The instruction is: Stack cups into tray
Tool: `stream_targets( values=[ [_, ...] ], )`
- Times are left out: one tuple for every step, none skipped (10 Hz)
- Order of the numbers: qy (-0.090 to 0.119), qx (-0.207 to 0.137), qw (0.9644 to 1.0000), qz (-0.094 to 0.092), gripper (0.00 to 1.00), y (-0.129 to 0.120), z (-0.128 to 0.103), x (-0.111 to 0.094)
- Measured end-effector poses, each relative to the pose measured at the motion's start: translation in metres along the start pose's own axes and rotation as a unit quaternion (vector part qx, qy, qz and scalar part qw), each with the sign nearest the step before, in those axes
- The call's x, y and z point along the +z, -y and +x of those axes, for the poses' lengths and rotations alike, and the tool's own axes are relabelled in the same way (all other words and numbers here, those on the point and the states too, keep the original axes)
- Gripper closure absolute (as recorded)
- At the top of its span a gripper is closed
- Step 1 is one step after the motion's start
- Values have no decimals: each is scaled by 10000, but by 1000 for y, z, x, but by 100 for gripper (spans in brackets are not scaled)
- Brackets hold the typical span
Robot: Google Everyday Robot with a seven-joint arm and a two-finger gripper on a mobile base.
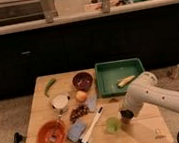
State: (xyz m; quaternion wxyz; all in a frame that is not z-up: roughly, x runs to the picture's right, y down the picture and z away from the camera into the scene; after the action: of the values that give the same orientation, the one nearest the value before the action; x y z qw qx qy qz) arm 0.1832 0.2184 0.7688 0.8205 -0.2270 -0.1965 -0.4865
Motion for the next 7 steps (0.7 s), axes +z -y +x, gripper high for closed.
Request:
stream_targets(
  values=[
    [7,0,10000,4,88,3,0,0],
    [27,-5,10000,-10,95,4,-1,1],
    [48,6,10000,-23,100,4,-1,1],
    [52,25,10000,-29,100,4,0,1],
    [40,53,10000,-34,100,1,1,-1],
    [33,83,9999,-50,100,-3,4,-3],
    [6,107,9999,-49,100,-5,6,-7]
  ],
)
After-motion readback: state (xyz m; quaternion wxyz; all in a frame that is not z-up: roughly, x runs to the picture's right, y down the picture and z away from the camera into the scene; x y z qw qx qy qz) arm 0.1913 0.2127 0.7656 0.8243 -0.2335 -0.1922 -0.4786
